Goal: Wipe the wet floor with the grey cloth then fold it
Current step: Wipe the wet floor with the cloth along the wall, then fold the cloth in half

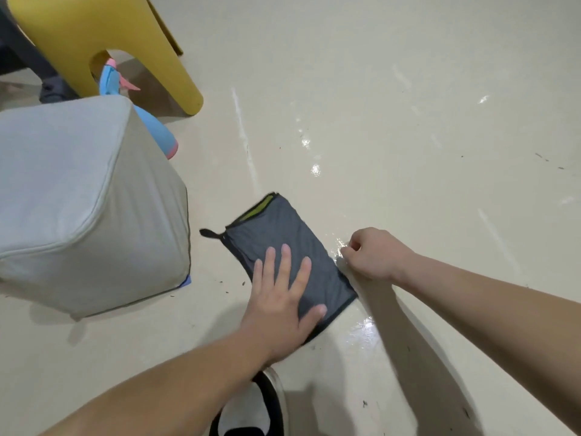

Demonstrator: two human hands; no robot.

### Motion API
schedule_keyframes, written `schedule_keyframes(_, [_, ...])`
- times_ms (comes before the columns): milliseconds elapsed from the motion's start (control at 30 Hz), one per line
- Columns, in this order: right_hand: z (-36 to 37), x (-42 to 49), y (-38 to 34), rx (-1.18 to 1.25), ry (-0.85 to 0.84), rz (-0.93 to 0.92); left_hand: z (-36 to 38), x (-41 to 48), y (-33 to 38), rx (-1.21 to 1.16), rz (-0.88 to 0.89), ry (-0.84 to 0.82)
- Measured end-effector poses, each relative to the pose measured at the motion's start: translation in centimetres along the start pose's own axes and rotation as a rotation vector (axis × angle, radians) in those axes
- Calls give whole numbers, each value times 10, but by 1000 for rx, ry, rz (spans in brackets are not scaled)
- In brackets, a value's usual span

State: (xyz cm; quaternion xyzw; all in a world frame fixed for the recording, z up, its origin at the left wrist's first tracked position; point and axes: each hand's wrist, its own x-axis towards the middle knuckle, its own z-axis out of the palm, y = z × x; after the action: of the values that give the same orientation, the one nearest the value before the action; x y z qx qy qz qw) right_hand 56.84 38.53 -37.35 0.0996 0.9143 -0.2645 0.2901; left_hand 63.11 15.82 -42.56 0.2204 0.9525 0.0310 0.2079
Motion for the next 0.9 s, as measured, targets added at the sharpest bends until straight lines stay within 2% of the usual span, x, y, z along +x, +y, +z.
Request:
schedule_keyframes(100, [-1,-4,0,-83,-141,40,7,-33,19,36,208,-103])
schedule_keyframes(167, [-3,-4,2,-152,-106,49,0,-35,19,61,302,-154])
schedule_keyframes(233, [-4,0,3,-142,9,17,-20,-18,9,56,327,-25])
schedule_keyframes(300, [-2,5,-2,-30,91,-37,-43,9,-7,17,206,195])
schedule_keyframes(367, [5,9,-13,64,106,-103,-61,35,-23,-5,-6,263])
schedule_keyframes(467, [23,11,-29,90,95,-173,-68,66,-36,-98,-214,74])
schedule_keyframes(533, [29,12,-36,13,119,-192,-74,78,-40,-224,-279,-47])
schedule_keyframes(600, [28,12,-40,-72,159,-224,-78,81,-41,-234,-202,-120])
schedule_keyframes(667, [24,12,-41,-182,165,-299,-82,80,-41,-192,-61,-121])
schedule_keyframes(767, [17,20,-42,-330,123,-384,-94,79,-47,-374,82,-91])
schedule_keyframes(833, [6,26,-46,-300,119,-348,-106,81,-54,-464,112,-87])
schedule_keyframes(900, [-5,29,-49,-229,163,-284,-119,86,-63,-395,118,-70])
